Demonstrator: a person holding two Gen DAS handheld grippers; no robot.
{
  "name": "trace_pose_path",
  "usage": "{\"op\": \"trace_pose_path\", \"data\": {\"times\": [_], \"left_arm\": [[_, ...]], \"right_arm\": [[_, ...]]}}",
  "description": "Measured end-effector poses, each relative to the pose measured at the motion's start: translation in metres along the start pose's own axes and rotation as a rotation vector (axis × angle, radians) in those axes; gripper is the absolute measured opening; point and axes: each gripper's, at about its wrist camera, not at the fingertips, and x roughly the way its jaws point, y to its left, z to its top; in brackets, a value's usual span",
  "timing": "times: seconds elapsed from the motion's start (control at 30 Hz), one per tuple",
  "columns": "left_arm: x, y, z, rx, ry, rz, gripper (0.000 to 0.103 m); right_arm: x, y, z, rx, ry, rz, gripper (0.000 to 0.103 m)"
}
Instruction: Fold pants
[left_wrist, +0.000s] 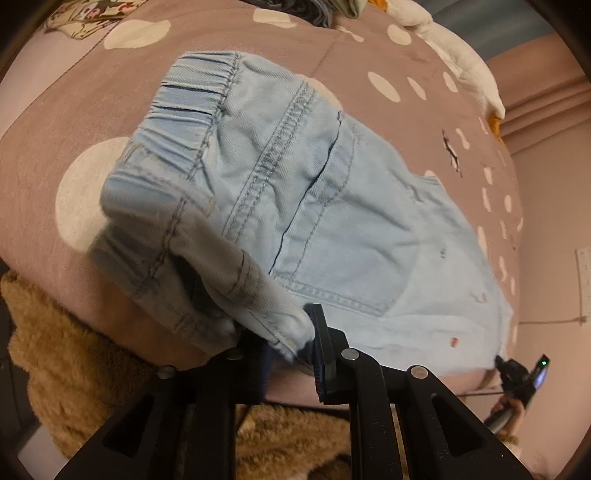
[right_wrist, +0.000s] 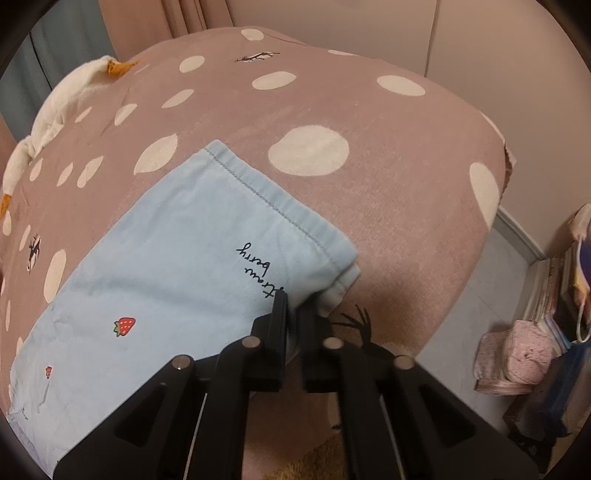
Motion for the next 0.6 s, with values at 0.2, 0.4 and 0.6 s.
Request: {"op": "trace_pose_path", "data": {"times": [0.2, 0.4, 0.6], "left_arm": [[-0.047, 0.004, 0.002, 0.044, -0.141, 0.060, 0.057], [-0.039, 0.035, 0.028, -0.014, -0.202, 0.055, 0.067], [-0.034, 0.052, 0.015, -0.042, -0.218, 0.079, 0.026]], "right_arm": [[-0.045, 0.049, 0.003, -0.152, -0.067, 0.073, 0.047], [-0.067, 0.154, -0.012, -0.370, -0.027, 0.362, 0.048], [-0.081, 0.269, -0.055, -0.637, 0.072, 0.561, 0.048]]}}
